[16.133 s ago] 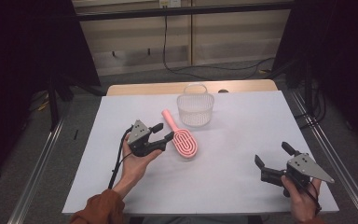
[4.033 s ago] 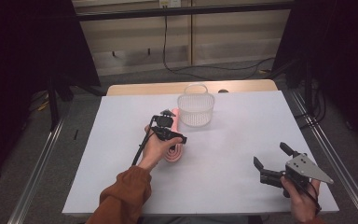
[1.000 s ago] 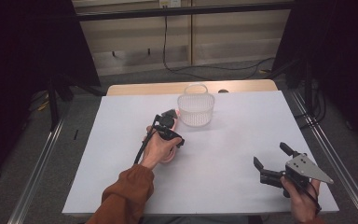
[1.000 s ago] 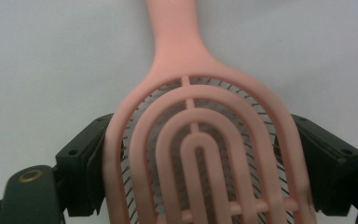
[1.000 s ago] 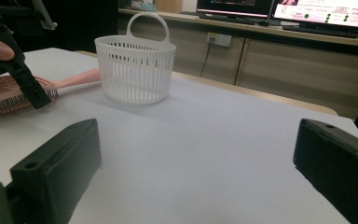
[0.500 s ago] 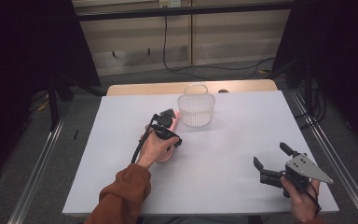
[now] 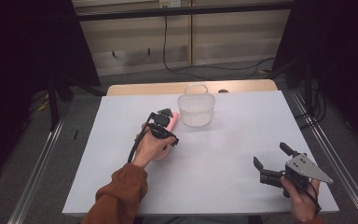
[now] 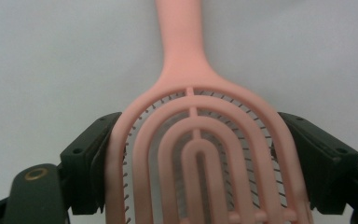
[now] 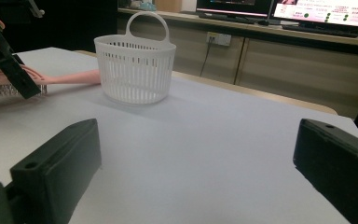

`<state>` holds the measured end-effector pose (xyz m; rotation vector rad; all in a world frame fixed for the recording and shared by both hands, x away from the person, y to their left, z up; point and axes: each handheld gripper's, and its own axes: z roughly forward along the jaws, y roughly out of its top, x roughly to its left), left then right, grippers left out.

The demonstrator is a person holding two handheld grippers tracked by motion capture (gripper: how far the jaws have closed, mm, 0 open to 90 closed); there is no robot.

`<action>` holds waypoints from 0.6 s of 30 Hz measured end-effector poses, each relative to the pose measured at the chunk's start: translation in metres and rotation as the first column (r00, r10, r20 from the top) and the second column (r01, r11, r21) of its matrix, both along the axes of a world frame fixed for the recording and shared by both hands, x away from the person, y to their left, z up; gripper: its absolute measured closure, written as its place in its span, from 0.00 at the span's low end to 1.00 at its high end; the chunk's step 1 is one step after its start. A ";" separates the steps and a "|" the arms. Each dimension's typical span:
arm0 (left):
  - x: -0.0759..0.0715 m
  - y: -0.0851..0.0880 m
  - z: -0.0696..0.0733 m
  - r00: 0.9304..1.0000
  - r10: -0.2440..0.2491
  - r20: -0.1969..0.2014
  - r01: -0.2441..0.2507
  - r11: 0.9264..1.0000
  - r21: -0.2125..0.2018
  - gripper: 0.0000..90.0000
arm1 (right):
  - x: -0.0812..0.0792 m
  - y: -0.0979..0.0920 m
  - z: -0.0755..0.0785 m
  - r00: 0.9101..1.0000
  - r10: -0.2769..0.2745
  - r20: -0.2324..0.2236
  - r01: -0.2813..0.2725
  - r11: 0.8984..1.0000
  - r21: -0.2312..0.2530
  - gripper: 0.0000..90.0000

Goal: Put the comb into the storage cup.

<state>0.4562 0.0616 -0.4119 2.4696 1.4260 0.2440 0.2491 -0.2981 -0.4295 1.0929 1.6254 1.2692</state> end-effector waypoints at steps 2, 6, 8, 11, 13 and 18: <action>0.000 0.002 0.001 1.000 0.002 0.004 -0.002 1.000 -0.003 0.21 | 0.000 0.000 0.000 1.000 0.001 0.000 -0.001 1.000 0.000 0.00; -0.001 0.005 0.003 1.000 -0.002 0.011 0.002 1.000 0.007 0.21 | 0.000 0.000 0.000 1.000 0.000 -0.001 0.000 1.000 0.001 0.00; -0.001 0.007 0.005 1.000 -0.016 0.024 0.015 1.000 0.010 0.21 | 0.000 0.000 0.000 1.000 0.000 -0.001 0.000 1.000 0.001 0.00; -0.003 0.011 0.009 0.999 -0.018 0.031 0.018 1.000 -0.011 0.21 | 0.000 0.000 0.000 1.000 -0.001 0.001 0.001 1.000 0.000 0.00; -0.003 0.015 0.011 0.999 -0.028 0.040 0.029 0.999 -0.023 0.21 | 0.000 0.000 0.000 1.000 -0.001 0.001 0.001 1.000 -0.002 0.00; -0.003 0.021 0.016 0.998 -0.029 0.048 0.031 0.999 -0.039 0.21 | 0.000 0.000 0.000 1.000 -0.001 0.000 0.001 1.000 -0.002 0.00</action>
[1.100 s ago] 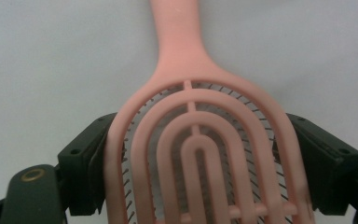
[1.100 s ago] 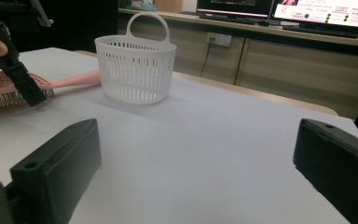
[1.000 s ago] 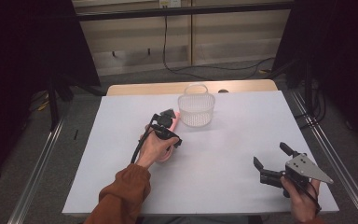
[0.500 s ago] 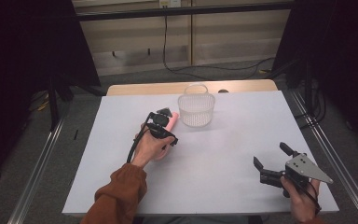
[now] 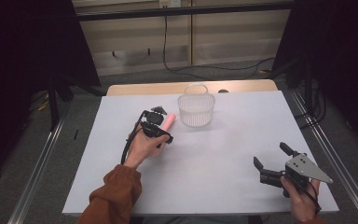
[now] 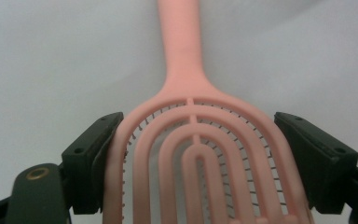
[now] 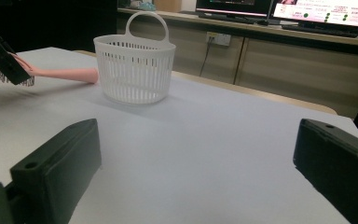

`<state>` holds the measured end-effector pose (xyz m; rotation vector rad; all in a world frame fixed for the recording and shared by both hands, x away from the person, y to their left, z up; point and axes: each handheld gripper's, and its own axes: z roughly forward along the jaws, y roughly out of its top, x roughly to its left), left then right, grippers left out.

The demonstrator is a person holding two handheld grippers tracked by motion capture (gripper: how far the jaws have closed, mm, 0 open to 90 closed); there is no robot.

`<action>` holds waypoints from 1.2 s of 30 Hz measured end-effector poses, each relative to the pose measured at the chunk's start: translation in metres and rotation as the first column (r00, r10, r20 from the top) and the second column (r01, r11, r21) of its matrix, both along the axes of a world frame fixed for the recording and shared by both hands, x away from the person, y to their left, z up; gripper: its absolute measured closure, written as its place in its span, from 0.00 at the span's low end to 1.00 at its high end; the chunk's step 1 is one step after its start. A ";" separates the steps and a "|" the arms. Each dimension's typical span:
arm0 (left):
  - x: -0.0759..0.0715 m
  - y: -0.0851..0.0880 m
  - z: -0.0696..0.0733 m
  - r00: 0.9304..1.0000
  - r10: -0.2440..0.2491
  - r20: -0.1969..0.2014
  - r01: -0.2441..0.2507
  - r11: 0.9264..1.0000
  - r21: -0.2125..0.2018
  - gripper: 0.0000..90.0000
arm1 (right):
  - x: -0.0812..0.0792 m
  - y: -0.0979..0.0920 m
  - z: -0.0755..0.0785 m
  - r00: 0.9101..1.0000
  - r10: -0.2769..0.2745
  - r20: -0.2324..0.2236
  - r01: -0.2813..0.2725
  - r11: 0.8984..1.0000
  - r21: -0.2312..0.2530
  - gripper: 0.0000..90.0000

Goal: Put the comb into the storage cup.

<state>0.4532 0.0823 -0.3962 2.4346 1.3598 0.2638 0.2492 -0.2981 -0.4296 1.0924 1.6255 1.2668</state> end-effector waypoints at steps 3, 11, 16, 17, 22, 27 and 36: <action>0.000 0.003 0.001 1.000 0.001 0.009 -0.001 1.000 -0.005 0.21 | 0.000 0.000 0.000 1.000 0.000 -0.001 0.000 1.000 0.001 0.00; 0.000 0.008 0.008 1.000 0.014 0.026 -0.013 0.999 -0.035 0.21 | 0.000 0.000 0.000 1.000 -0.001 0.000 0.001 1.000 0.000 0.00; 0.000 0.012 0.014 0.999 0.033 0.044 -0.030 0.998 -0.054 0.21 | 0.000 0.000 0.000 1.000 0.000 -0.001 0.000 1.000 0.000 0.00; 0.000 0.014 0.015 0.998 0.029 0.047 -0.026 0.997 -0.070 0.21 | 0.000 0.000 0.000 1.000 -0.001 -0.001 0.001 1.000 0.000 0.00; -0.001 0.019 0.022 0.997 0.044 0.068 -0.037 0.995 -0.093 0.22 | 0.000 0.000 0.000 1.000 -0.001 -0.002 0.001 1.000 0.000 0.00; 0.000 0.025 0.029 0.997 0.044 0.069 -0.035 0.992 -0.118 0.22 | 0.000 0.000 0.000 1.000 -0.001 0.001 0.001 1.000 -0.001 0.00; -0.004 0.035 0.036 0.995 0.039 0.096 -0.021 0.983 -0.183 0.22 | 0.000 0.000 0.000 1.000 -0.002 -0.002 0.002 1.000 -0.001 0.00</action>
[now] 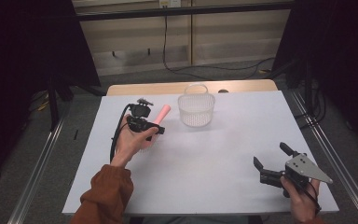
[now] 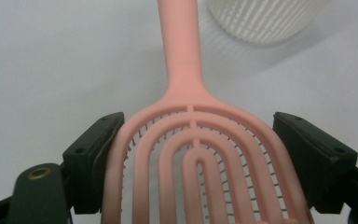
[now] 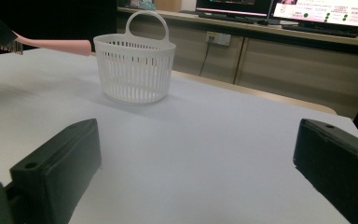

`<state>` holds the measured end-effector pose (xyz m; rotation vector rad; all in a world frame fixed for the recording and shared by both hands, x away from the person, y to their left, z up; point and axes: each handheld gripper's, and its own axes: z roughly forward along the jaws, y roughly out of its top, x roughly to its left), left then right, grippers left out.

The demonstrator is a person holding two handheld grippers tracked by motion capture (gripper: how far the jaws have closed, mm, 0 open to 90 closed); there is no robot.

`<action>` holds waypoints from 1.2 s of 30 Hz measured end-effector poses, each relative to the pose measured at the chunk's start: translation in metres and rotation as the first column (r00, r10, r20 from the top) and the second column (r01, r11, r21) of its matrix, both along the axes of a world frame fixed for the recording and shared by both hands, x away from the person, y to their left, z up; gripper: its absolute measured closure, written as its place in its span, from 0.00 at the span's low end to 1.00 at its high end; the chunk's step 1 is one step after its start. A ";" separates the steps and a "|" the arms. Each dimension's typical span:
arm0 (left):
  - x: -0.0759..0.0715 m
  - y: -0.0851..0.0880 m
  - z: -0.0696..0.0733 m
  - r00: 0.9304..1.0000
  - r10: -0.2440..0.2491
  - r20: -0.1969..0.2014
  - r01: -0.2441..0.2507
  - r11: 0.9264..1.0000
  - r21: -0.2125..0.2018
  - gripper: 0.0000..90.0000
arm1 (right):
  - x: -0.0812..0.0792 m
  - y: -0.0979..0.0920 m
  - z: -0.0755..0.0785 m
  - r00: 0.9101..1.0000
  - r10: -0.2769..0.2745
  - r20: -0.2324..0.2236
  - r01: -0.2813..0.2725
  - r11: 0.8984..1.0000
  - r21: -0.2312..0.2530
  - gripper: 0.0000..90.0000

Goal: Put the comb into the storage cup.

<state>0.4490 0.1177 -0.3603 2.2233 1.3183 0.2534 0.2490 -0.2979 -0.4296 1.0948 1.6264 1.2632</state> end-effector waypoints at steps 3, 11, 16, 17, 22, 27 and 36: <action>-0.002 0.005 0.002 1.000 -0.009 0.003 0.009 1.000 -0.020 0.22 | 0.000 0.000 0.000 1.000 0.000 0.001 0.000 1.000 0.001 0.00; -0.007 0.013 0.007 0.999 -0.017 0.028 0.019 0.997 -0.071 0.22 | 0.000 0.000 0.000 1.000 -0.001 -0.002 0.001 1.000 -0.001 0.00; -0.011 0.013 0.010 0.999 -0.016 0.044 0.019 0.996 -0.085 0.22 | 0.000 0.000 0.000 1.000 0.002 0.000 -0.002 1.000 -0.004 0.00; -0.012 0.014 0.012 0.998 -0.031 0.052 0.035 0.995 -0.090 0.22 | 0.000 0.000 0.000 1.000 0.002 -0.001 -0.002 1.000 -0.004 0.00; -0.020 0.019 0.015 0.991 -0.056 0.125 0.072 0.989 -0.127 0.22 | 0.001 0.000 -0.001 1.000 0.006 -0.008 -0.006 1.000 -0.008 0.00; -0.023 0.023 0.017 0.986 -0.077 0.145 0.099 0.983 -0.152 0.22 | 0.002 0.002 -0.001 1.000 0.018 -0.010 -0.018 0.999 -0.028 0.00; -0.037 0.027 0.025 0.974 -0.123 0.192 0.153 0.976 -0.155 0.22 | 0.002 0.005 -0.003 0.999 0.039 -0.006 -0.039 0.997 -0.069 0.00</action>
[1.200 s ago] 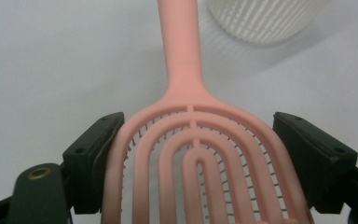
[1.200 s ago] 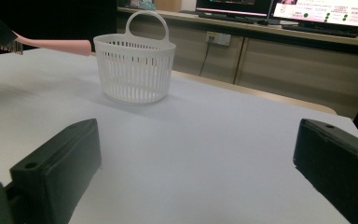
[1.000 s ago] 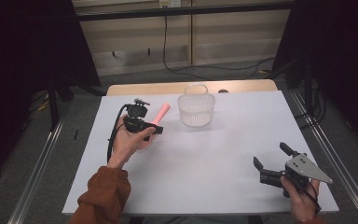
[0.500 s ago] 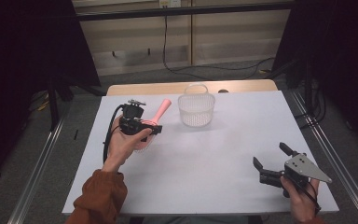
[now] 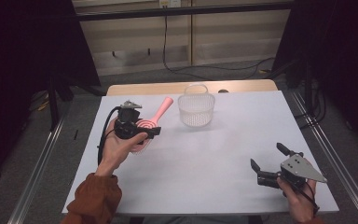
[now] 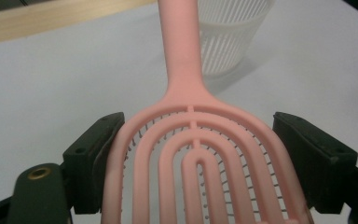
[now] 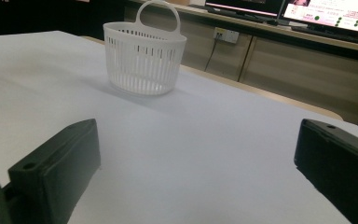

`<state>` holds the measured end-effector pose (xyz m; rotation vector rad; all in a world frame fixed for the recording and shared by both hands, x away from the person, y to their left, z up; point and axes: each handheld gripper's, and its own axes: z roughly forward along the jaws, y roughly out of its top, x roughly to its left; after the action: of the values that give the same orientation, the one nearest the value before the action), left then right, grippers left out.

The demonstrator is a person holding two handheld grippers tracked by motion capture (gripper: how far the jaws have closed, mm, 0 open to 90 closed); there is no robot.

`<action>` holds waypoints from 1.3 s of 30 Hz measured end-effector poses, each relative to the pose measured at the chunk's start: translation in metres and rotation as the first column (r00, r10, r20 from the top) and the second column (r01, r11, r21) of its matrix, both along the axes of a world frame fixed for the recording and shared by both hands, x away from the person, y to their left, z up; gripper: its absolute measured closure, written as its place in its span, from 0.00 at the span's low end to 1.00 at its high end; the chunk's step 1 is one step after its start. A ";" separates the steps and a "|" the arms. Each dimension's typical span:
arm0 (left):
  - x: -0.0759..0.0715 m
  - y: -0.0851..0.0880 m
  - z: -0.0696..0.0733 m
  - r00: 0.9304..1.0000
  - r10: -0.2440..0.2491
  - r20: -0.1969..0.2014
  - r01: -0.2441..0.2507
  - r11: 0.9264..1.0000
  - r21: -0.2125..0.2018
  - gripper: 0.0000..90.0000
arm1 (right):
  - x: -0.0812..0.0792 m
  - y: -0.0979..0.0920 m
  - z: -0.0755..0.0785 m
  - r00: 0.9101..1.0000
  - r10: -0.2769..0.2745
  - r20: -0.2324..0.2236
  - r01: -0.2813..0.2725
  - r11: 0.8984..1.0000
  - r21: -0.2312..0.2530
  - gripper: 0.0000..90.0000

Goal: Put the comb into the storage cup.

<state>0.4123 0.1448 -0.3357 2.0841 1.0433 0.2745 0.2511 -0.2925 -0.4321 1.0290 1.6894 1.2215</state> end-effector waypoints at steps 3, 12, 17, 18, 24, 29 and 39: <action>-0.004 0.000 0.003 1.000 -0.024 0.018 0.025 1.000 -0.005 0.22 | 0.001 0.002 0.000 1.000 0.003 0.001 -0.003 1.000 -0.004 0.00; -0.013 -0.003 0.000 0.995 -0.084 0.059 0.085 0.996 -0.009 0.22 | 0.004 0.013 0.001 1.000 0.029 0.009 -0.029 1.000 -0.008 0.00; -0.019 -0.004 0.002 0.990 -0.120 0.069 0.121 0.993 -0.010 0.22 | 0.008 0.023 0.003 0.998 0.058 0.015 -0.057 0.998 -0.025 0.00; -0.020 -0.004 0.002 0.989 -0.126 0.075 0.127 0.992 -0.007 0.22 | 0.009 0.025 0.003 0.998 0.064 0.010 -0.063 0.998 -0.027 0.00; -0.024 -0.008 0.001 0.980 -0.193 0.055 0.193 0.981 0.000 0.22 | 0.010 0.039 0.008 0.994 0.105 0.037 -0.102 0.992 -0.079 0.00; -0.027 -0.014 0.001 0.970 -0.235 0.061 0.236 0.972 0.002 0.22 | 0.012 0.053 0.011 0.988 0.143 0.055 -0.136 0.984 -0.116 0.01; -0.034 -0.029 -0.002 0.947 -0.313 0.069 0.312 0.950 0.018 0.22 | 0.021 0.082 0.019 0.972 0.228 0.058 -0.211 0.955 -0.207 0.05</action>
<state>0.3779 0.1154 -0.3381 2.1909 0.6559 0.1905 0.2717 -0.2101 -0.4136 0.6755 1.8564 1.1865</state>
